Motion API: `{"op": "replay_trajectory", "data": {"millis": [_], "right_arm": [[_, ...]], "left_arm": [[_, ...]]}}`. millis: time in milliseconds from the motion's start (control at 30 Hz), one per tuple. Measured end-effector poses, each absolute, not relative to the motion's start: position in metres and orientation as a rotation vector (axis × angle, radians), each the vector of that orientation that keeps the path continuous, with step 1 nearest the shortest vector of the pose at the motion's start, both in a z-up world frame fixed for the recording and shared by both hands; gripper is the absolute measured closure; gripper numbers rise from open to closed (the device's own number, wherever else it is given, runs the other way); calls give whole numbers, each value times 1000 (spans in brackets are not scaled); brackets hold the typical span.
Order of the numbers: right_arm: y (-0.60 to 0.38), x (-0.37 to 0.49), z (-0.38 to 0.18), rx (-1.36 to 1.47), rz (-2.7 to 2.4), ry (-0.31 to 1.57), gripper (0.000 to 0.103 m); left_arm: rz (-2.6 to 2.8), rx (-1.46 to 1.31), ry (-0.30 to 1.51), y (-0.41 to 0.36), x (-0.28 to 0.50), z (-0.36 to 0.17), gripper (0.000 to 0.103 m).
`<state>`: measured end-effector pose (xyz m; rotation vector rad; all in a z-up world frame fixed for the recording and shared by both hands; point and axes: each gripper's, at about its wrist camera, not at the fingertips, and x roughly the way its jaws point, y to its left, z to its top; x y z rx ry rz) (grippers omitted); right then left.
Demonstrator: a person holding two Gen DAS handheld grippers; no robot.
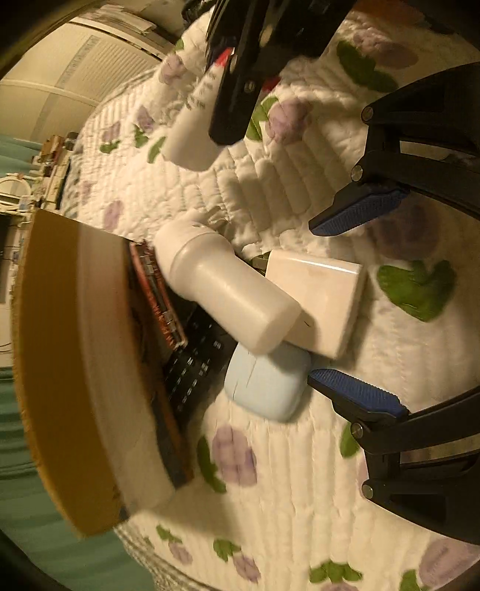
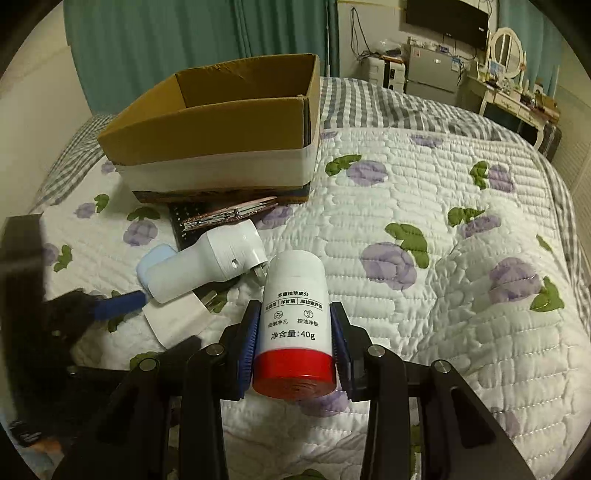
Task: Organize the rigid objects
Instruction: 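Grasp the larger white charger with the left tool while the right tool holds the bottle, then drop the charger and bottle into the box, opening both tools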
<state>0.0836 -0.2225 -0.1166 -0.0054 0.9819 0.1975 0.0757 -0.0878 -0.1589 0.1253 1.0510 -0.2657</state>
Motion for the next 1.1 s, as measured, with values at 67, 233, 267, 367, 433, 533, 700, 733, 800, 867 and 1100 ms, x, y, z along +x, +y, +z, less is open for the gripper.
{"op": "replay_trajectory", "data": {"millis": [67, 233, 267, 367, 433, 533, 700, 733, 800, 867, 1100], "right_arm": [[-223, 85, -118, 3, 201, 989, 67], [-223, 83, -116, 1, 202, 984, 67], [-223, 83, -115, 1, 200, 980, 67], [-223, 77, -108, -14, 186, 963, 67], [-221, 73, -102, -26, 181, 948, 67], [-217, 65, -91, -50, 179, 919, 67], [-214, 48, -71, -66, 170, 880, 67], [-214, 44, -68, -66, 169, 874, 67], [-213, 40, -63, -69, 169, 865, 67], [-212, 36, -55, -71, 174, 851, 67], [-197, 53, -7, -107, 232, 752, 67]], "left_arm": [[-251, 120, 1065, -90, 81, -164, 29], [-270, 114, 1048, -89, 72, -161, 47], [-274, 107, 1049, -87, 69, -160, 48], [-279, 88, 1037, -82, 58, -152, 50], [-279, 77, 1010, -78, 50, -143, 51], [-283, 25, 971, -69, 36, -126, 51], [-275, -17, 909, -56, 17, -100, 51], [-273, -22, 901, -53, 14, -95, 51], [-262, -30, 880, -55, 15, -87, 51], [-253, -40, 847, -49, 11, -73, 51], [-221, -56, 738, -33, 30, -11, 51]]}}
